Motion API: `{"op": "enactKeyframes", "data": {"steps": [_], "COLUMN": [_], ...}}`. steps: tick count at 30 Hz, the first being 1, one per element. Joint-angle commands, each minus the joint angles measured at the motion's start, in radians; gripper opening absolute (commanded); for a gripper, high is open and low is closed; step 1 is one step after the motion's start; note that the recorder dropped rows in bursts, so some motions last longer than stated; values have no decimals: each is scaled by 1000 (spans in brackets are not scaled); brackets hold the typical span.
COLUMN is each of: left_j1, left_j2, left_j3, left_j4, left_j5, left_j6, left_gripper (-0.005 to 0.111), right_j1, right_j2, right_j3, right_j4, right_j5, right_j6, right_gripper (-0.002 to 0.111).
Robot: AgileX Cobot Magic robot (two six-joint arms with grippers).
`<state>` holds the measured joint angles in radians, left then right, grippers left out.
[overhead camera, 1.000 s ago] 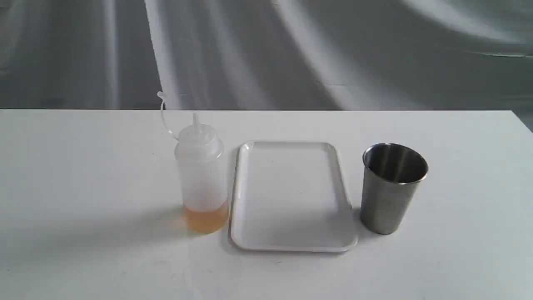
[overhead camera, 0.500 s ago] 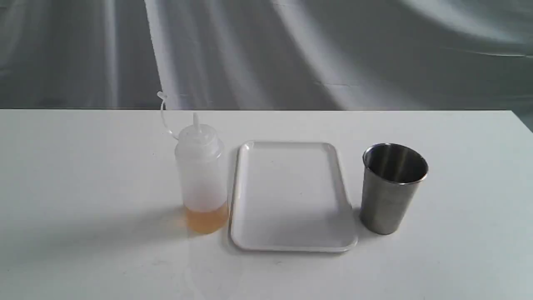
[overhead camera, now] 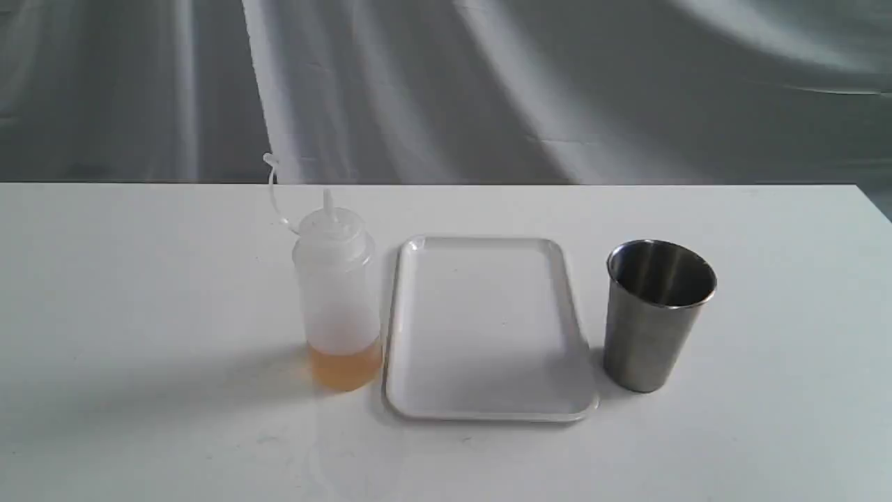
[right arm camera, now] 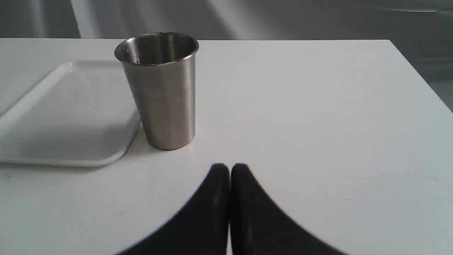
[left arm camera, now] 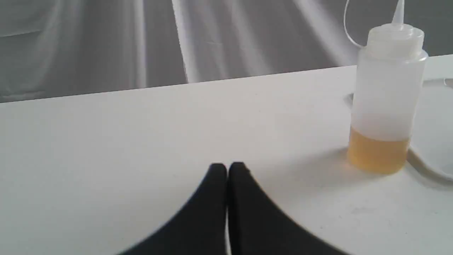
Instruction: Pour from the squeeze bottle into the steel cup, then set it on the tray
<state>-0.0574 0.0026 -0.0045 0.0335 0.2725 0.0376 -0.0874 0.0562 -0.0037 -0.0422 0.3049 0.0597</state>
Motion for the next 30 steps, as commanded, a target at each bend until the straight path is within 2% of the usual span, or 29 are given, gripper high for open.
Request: {"op": "enactKeyframes", "data": {"steps": [1,24,30], "left_j1": [-6,-6,-6], "left_j2": [-3,-3,-3], "left_j3": [4,4,4], "left_j4": [-1,-1,-1], "left_j5": [-7,-7,-7], "left_j6": [-1,-5,-1], "left_gripper": [0,0,0], "right_j1": [-4,-4,-4], "right_j2": [-5,-5,-5], "right_j3": [4,4,-117], "right_j4": [4,23,55], "right_j5": [2,7,7], "right_j6": [2,2,2], "right_gripper": [0,0,0]}}
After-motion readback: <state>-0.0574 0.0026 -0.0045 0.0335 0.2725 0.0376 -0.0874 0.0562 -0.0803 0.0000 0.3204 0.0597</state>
